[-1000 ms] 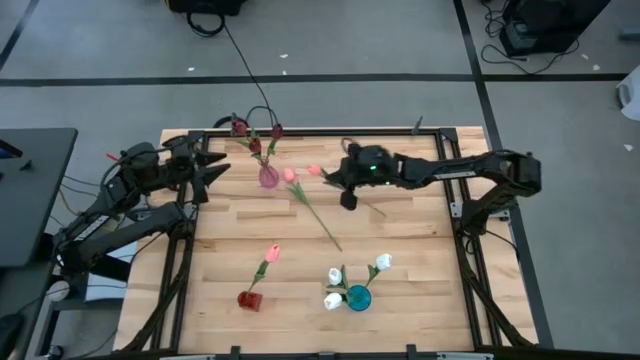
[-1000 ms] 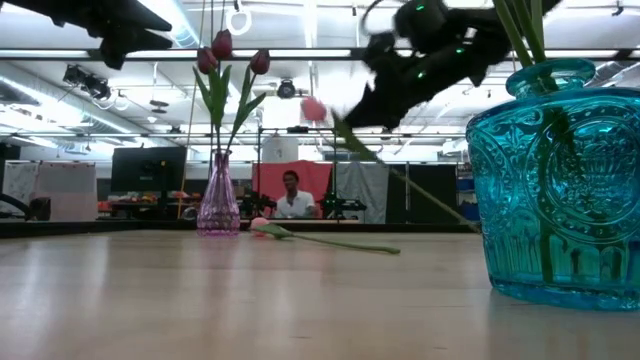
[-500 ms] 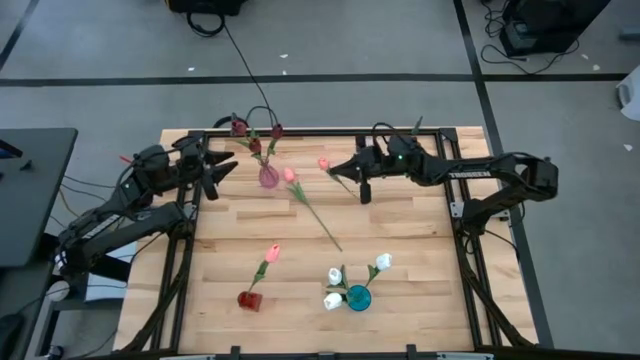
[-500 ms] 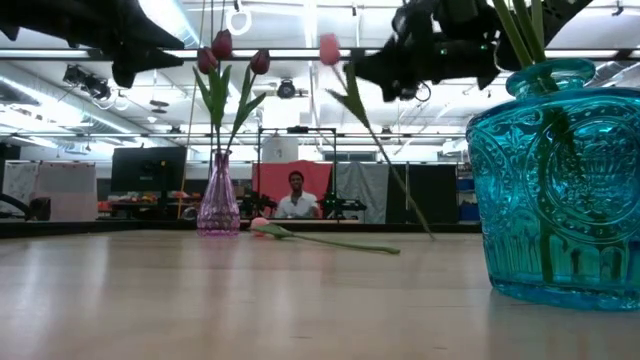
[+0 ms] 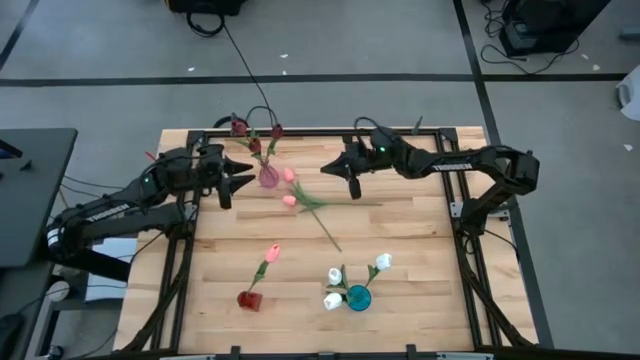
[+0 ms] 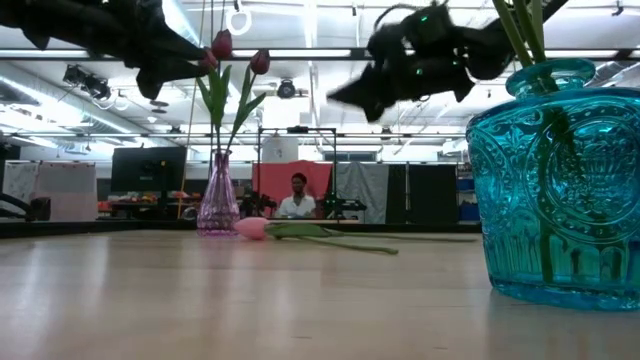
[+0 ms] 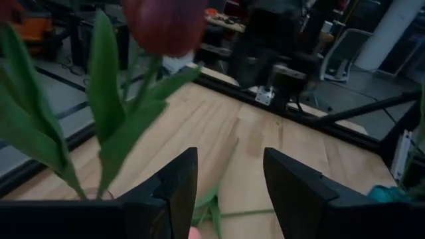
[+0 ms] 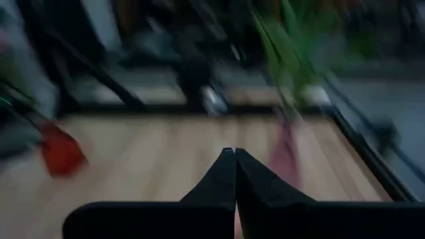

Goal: Sort flowers into vase by color
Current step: Put the bottom pink flower into the red vase

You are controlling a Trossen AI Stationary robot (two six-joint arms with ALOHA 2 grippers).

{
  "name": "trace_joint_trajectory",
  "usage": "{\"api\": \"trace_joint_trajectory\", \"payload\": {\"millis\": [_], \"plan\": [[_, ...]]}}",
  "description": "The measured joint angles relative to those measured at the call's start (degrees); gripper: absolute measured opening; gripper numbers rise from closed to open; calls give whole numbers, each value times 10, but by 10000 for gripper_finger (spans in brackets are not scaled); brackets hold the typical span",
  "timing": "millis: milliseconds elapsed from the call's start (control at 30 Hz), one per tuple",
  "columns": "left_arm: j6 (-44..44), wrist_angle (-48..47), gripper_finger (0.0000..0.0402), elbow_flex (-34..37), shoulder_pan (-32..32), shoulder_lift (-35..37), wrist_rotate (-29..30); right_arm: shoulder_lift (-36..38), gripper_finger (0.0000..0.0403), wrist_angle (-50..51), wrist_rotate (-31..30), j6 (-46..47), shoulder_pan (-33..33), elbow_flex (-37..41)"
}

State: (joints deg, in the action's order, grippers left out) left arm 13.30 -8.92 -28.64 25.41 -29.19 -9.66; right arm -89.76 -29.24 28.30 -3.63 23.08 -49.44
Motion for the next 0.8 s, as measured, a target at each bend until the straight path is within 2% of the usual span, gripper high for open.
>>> {"api": "trace_joint_trajectory", "payload": {"millis": [133,267,533,800], "plan": [[-11,5,177,0,-9,1,29,-3,30,176,-91,-41,7,-36],[-40,1,177,0,-9,-4,65,-20,75,230,-140,-56,6,-45],[-23,-9,177,0,-10,-14,70,-79,153,353,-165,-57,-5,-45],[-21,-17,177,0,-10,-15,70,-106,161,370,-175,-76,-47,-45]]}}
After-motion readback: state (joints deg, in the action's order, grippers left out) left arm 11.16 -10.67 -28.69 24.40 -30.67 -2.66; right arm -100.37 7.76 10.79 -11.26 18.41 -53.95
